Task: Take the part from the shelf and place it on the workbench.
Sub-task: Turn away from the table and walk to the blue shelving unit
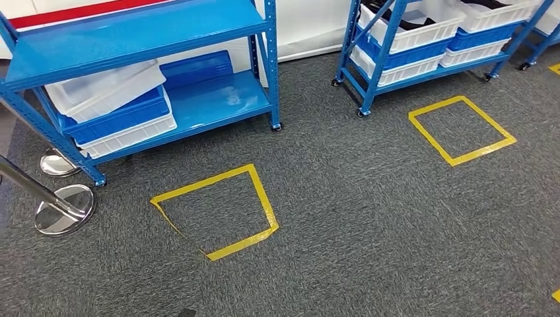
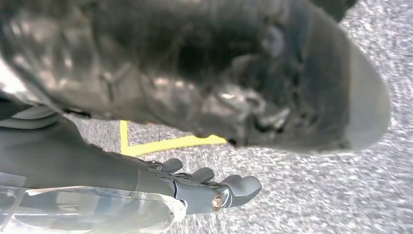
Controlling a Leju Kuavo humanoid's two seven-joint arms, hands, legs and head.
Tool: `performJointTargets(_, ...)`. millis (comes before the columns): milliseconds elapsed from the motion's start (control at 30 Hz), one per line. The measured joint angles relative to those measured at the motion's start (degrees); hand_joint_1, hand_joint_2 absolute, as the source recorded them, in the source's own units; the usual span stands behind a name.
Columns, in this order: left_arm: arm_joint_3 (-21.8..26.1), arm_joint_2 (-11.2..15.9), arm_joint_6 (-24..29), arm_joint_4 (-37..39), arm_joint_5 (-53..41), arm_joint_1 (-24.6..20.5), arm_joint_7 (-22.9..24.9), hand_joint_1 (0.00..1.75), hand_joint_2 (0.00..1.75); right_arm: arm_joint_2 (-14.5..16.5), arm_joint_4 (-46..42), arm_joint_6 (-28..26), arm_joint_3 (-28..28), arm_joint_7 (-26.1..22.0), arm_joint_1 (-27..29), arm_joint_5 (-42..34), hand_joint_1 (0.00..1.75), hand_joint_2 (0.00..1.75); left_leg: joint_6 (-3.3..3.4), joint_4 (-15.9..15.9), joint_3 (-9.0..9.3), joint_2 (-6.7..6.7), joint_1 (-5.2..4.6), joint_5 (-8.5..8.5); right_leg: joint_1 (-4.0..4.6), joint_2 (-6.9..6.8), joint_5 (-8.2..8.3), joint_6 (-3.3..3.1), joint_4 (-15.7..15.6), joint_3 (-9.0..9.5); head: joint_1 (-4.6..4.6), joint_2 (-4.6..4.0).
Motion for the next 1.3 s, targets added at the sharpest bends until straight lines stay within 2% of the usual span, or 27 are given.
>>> performJointTargets(67, -0.06, -0.05, -0.01, 0.00, -0.59, -0.17, -1.02, 0.00, 0.00, -0.01, 0.00, -0.56, -0.24, 0.31, -0.09, -0.82, 0.00, 0.00, 0.72, -2.18, 0.95, 0.65, -0.42, 0.35, 0.25, -1.05, -0.26, 0.62, -0.16, 0.41, 0.05, 0.00)
performJointTargets(133, -0.13, -0.12, -0.03, 0.00, -1.15, -0.05, -1.85, 0.00, 0.00, -0.01, -0.02, -1.09, -0.46, 0.55, -0.25, -1.55, 0.00, 0.00, 1.39, -2.61, 1.07, -0.78, -0.32, 0.56, 0.20, -1.52, -0.50, 1.34, -0.38, 0.91, 0.04, 0.00)
performJointTargets(200, -0.20, -0.30, -0.03, 0.00, -2.07, 0.05, -2.33, 0.00, 0.00, -0.02, -0.04, -1.73, -0.74, 0.36, -0.32, -2.36, 0.00, 0.00, 2.10, -3.35, 1.60, -2.05, 0.04, 0.92, 0.00, 1.20, -2.00, 1.94, 1.54, 0.36, 0.32, 0.00)
performJointTargets(267, -0.57, -0.72, 0.05, 0.00, -3.78, -0.21, -2.42, 0.00, 0.00, -0.02, -0.04, -2.65, -1.31, -0.53, -0.13, -3.56, 0.00, 0.00, 2.59, -3.64, 1.82, -3.38, 0.19, 1.12, -0.15, 4.73, -5.28, 2.19, 7.92, -2.80, 0.67, 0.00)
performJointTargets(333, -1.40, -1.32, 0.12, 0.00, -5.38, -0.50, -2.21, 0.00, 0.00, 0.01, -0.04, -3.46, -1.98, -1.53, 0.12, -4.62, 0.00, 0.00, 2.78, -3.60, 1.78, -5.18, 0.10, 1.13, -0.15, 5.68, -7.34, 2.31, 14.53, -6.43, 0.73, 0.00)
performJointTargets(367, -1.84, -1.57, 0.11, 0.00, -5.84, -0.51, -2.10, 0.00, 0.00, 0.02, -0.04, -3.67, -2.29, -1.82, 0.19, -4.91, 0.00, 0.00, 2.80, -3.54, 1.84, -6.16, 0.07, 1.10, -0.17, 5.77, -6.79, 2.32, 15.40, -7.19, 0.74, 0.00)
performJointTargets(400, -2.22, -1.81, 0.07, 0.00, -6.08, -0.45, -2.03, 0.00, 0.44, 0.03, -0.04, -3.77, -2.56, -2.02, 0.21, -5.08, 0.00, 0.00, 2.78, -3.44, 1.93, -7.13, 0.08, 1.04, -0.21, 5.91, -5.13, 2.28, 14.03, -6.91, 0.73, 0.00)
performJointTargets(433, -2.49, -2.03, 0.04, 0.00, -6.24, -0.36, -1.97, 0.00, 0.44, 0.04, -0.04, -3.85, -2.80, -2.24, 0.21, -5.21, 0.00, 0.00, 2.70, -3.27, 2.02, -8.09, 0.09, 0.94, -0.28, 6.52, -2.65, 2.18, 10.63, -5.69, 0.75, 0.00)
performJointTargets(500, -3.02, -2.44, 0.05, 0.00, -6.55, -0.31, -2.04, 0.00, 0.44, 0.06, -0.02, -4.03, -3.24, -2.97, 0.29, -5.53, 0.00, 0.00, 2.34, -2.70, 1.81, -9.79, 0.12, 0.66, -0.58, 9.66, 0.72, 1.85, 3.41, -2.89, 0.66, 0.00)
performJointTargets(533, -3.27, -2.59, 0.18, -0.01, -6.67, -0.39, -2.19, 0.00, 0.00, 0.13, -0.01, -4.08, -3.44, -3.31, 0.32, -5.66, 0.00, 0.00, 2.03, -2.47, 1.54, -10.52, 0.22, 0.60, -0.62, 11.00, 1.37, 1.73, 1.22, -2.07, 0.65, 0.00)
performJointTargets(567, -3.53, -2.69, 0.40, -0.01, -6.67, -0.46, -2.39, 0.00, 0.00, 0.21, 0.00, -3.98, -3.64, -3.47, 0.28, -5.70, 0.00, 0.00, 1.65, -2.41, 1.23, -11.22, 0.31, 0.61, -0.57, 11.72, 1.20, 1.56, 0.46, -1.80, 0.61, 0.00)
performJointTargets(633, -3.92, -2.79, 1.11, -0.01, -6.14, -0.43, -2.68, 0.00, 0.00, 0.55, -0.01, -3.40, -3.87, -2.88, 0.02, -5.29, 0.00, 0.00, 0.77, -2.75, 0.80, -12.61, 0.48, 0.86, -0.49, 10.51, 1.32, 1.06, -0.07, -1.42, 0.69, 0.00)
performJointTargets(667, -4.08, -2.84, 1.53, -0.01, -5.70, -0.30, -2.71, 0.00, 0.00, 0.69, 0.00, -3.05, -3.90, -2.28, -0.07, -4.92, 0.00, 0.00, 0.39, -2.64, 0.68, -12.14, 0.34, 0.73, -0.61, 9.68, 1.45, 0.67, -0.48, -1.04, 0.65, 0.00)
performJointTargets(700, -4.20, -2.91, 1.90, -0.01, -5.20, -0.22, -2.61, 0.00, 0.00, 0.83, 0.01, -2.78, -3.91, -1.72, -0.08, -4.49, 0.00, 0.00, 0.06, -1.67, 0.20, -10.68, 0.20, 0.08, -0.77, 8.76, 1.63, 0.27, -0.93, -0.67, 0.40, 0.00)
performJointTargets(767, -4.31, -3.01, 2.41, -0.02, -4.16, -0.26, -1.97, 0.00, 0.00, 0.95, 0.02, -2.33, -3.91, -0.96, 0.13, -3.66, 0.00, 0.00, -0.46, 4.09, -2.53, -6.16, 0.02, -3.09, -0.75, 6.76, 1.73, -0.25, -1.44, -0.25, -0.12, 0.00)
performJointTargets(800, -4.33, -3.03, 2.55, -0.02, -3.68, -0.35, -1.48, 0.00, 0.00, 0.99, 0.03, -2.13, -3.91, -0.84, 0.23, -3.30, 0.00, 0.00, -0.68, 8.02, -4.58, -4.68, 0.10, -4.88, -0.63, 5.72, 1.64, -0.40, -1.47, -0.20, -0.33, 0.00)
performJointTargets(833, -4.33, -3.04, 2.68, -0.01, -3.19, -0.39, -1.02, 0.00, 0.00, 0.99, 0.03, -1.85, -3.91, -0.80, 0.29, -3.01, 0.00, 0.00, -0.86, 11.28, -6.32, -3.96, 0.22, -6.01, -0.53, 4.68, 1.51, -0.44, -1.46, -0.15, -0.33, 0.00)
performJointTargets(867, -4.33, -3.04, 2.85, -0.01, -2.72, -0.35, -0.67, 0.00, 0.00, 0.98, 0.04, -1.56, -3.90, -0.93, 0.30, -2.80, 0.00, 0.00, -0.96, 12.70, -7.14, -3.64, 0.33, -6.03, -0.47, 3.72, 1.35, -0.45, -1.45, -0.05, -0.37, 0.00)
performJointTargets(900, -4.33, -3.04, 3.02, -0.01, -2.28, -0.25, -0.50, 0.00, 0.00, 0.96, 0.04, -1.22, -3.90, -1.11, 0.27, -2.63, 0.00, 0.00, -0.98, 11.88, -6.79, -3.39, 0.41, -4.97, -0.45, 2.86, 1.19, -0.40, -1.44, 0.11, -0.36, 0.00)
performJointTargets(933, -4.33, -3.04, 3.18, 0.00, -1.83, -0.18, -0.47, 0.00, 0.00, 0.93, 0.04, -0.85, -3.89, -1.31, 0.23, -2.46, 0.00, 0.00, -0.88, 8.91, -5.25, -2.90, 0.44, -3.11, -0.43, 2.07, 1.00, -0.31, -1.44, 0.36, -0.38, 0.00)
performJointTargets(1000, -4.33, -2.98, 3.21, 0.00, -0.86, -0.21, -0.75, 0.00, 0.00, 0.91, 0.04, -0.30, -3.82, -1.60, 0.15, -1.95, 0.00, 0.00, -0.24, 1.04, -0.99, -0.54, 0.16, 0.31, -0.20, 0.73, 0.50, 0.08, -1.38, 0.97, -0.35, 0.00)
performJointTargets(1067, -4.30, -2.83, 2.69, 0.00, 0.19, -0.35, -1.16, 0.00, 0.00, 0.91, 0.03, -0.08, -3.60, -1.76, 0.04, -1.33, 0.00, 0.00, 0.57, -2.87, 1.09, 0.73, -0.24, 1.37, 0.08, -0.31, 0.06, 0.65, -1.38, 1.46, -0.18, 0.00)
performJointTargets(1100, -4.27, -2.68, 2.35, 0.00, 0.62, -0.33, -1.29, 0.00, 0.00, 0.92, 0.02, -0.07, -3.40, -1.81, -0.08, -1.10, 0.00, 0.00, 0.89, -3.08, 1.05, 0.26, -0.38, 1.28, 0.19, -0.80, -0.08, 0.95, -1.47, 1.67, -0.09, 0.00)
performJointTargets(1133, -4.23, -2.54, 2.12, 0.00, 0.91, -0.25, -1.35, 0.00, 0.44, 0.92, 0.00, -0.06, -3.24, -1.82, -0.20, -0.97, 0.00, 0.00, 1.22, -3.27, 1.12, -0.43, -0.31, 1.35, 0.18, -1.17, -0.20, 1.24, -1.61, 1.93, -0.06, 0.00)
performJointTargets(1167, -4.20, -2.40, 1.97, 0.00, 1.10, -0.13, -1.37, 0.00, 0.87, 0.93, -0.03, -0.04, -3.10, -1.82, -0.29, -0.90, 0.00, 0.00, 1.53, -3.57, 1.31, -1.00, -0.19, 1.47, 0.10, -0.70, -0.50, 1.56, -1.41, 2.06, 0.02, 0.00)
performJointTargets(1233, -4.16, -2.22, 1.83, 0.00, 1.34, -0.09, -1.41, 0.00, 1.75, 0.93, -0.06, 0.09, -2.93, -1.79, -0.29, -1.04, 0.00, 0.00, 2.26, -4.27, 1.82, -1.98, 0.18, 1.83, -0.14, 2.28, -2.55, 2.04, 1.74, 0.80, 0.39, 0.00)
performJointTargets(1300, -4.13, -2.17, 1.75, 0.00, 1.50, -0.24, -1.50, 0.00, 1.75, 0.91, -0.04, 0.49, -2.84, -1.56, -0.12, -1.46, 0.00, 0.00, 2.73, -4.42, 1.90, -2.83, 0.27, 1.89, -0.28, 5.20, -6.00, 2.25, 9.17, -3.01, 0.74, 0.00)
